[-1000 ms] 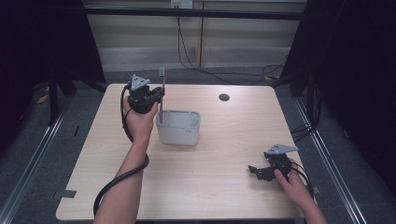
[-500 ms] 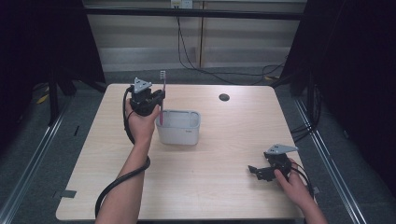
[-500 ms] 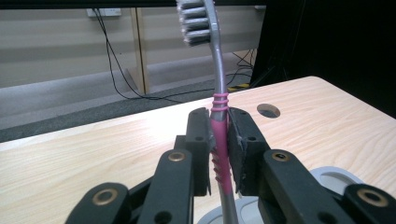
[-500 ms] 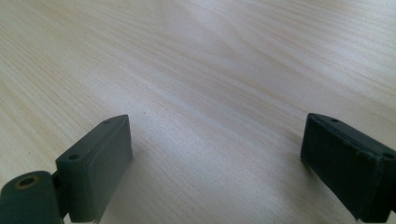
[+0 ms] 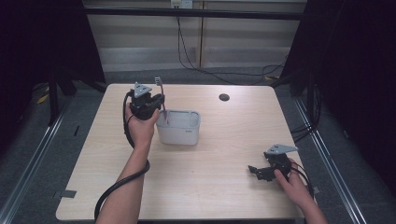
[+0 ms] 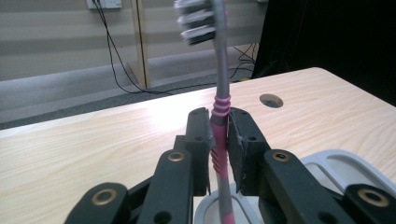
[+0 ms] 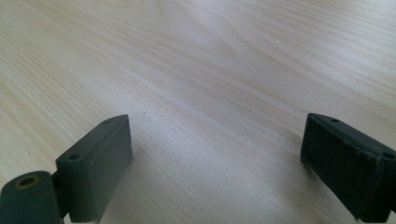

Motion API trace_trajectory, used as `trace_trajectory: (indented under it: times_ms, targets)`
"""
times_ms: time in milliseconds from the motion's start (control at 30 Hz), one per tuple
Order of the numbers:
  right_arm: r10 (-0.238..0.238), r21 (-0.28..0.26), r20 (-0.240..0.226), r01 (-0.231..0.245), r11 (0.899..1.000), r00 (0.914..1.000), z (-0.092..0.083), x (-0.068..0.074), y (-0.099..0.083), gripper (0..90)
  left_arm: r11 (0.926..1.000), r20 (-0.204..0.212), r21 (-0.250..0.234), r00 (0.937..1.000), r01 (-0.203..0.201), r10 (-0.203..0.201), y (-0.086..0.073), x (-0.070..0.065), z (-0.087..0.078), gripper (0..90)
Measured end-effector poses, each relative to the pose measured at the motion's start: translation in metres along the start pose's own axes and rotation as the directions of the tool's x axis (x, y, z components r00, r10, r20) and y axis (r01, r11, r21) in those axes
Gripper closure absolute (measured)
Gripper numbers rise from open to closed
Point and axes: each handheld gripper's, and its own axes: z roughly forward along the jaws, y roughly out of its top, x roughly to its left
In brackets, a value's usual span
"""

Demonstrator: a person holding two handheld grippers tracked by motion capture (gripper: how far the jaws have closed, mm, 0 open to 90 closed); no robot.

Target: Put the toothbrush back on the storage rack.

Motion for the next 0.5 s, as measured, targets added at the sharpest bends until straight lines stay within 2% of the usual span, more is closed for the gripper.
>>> trace_trajectory:
  times_ms: [500]
  targets:
    - [0.003, 0.005, 0.003, -0.003, 1.000, 1.0000, -0.0001, 0.0009, 0.0001, 8.4, 0.9999, -0.003, 0.015, 1.0000, -0.001, 0.001, -0.0072, 0.0003, -0.0077, 79.0]
